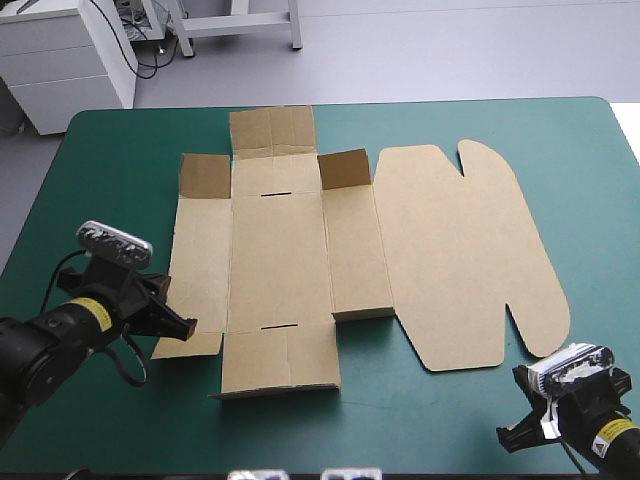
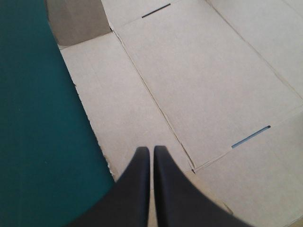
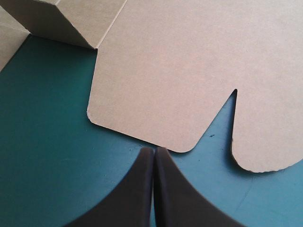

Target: Fold the box

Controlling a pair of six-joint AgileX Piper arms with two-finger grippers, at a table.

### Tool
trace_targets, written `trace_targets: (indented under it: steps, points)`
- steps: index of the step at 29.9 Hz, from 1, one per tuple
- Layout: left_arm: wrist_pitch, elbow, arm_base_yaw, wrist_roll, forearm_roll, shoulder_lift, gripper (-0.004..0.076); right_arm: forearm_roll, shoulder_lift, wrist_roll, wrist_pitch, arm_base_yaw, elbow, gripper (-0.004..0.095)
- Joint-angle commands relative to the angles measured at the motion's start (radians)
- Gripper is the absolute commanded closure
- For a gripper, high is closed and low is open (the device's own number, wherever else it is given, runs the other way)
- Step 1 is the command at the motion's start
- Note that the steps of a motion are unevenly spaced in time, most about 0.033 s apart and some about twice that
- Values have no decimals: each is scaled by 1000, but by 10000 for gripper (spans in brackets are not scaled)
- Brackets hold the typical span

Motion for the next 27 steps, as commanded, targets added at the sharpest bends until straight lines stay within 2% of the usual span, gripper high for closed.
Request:
trace_targets:
  steps: [1, 6, 9, 14, 18, 20, 23, 27]
  points:
    - [-47, -66, -1, 19, -12, 81, 706, -6, 8, -3, -56, 3, -26, 922]
    - [-11, -144, 13, 75, -37, 179, 706, -6, 8, -8, -56, 3, -26, 922]
    - [0, -189, 87, 198, -151, 218, 706, -6, 8, -8, -56, 3, -26, 922]
    - [67, -210, 342, 490, -475, 266, 706, -6, 8, -8, -56, 3, -26, 922]
    - [231, -210, 596, 699, -705, 301, 706, -6, 8, -8, -56, 3, -26, 922]
    - [283, -210, 722, 746, -755, 313, 706, -6, 8, -8, -56, 3, -26, 922]
    - [305, -210, 866, 757, -777, 321, 706, -6, 8, -8, -56, 3, -26, 922]
    - [401, -210, 989, 784, -770, 330, 706, -6, 8, -8, -56, 3, -26, 922]
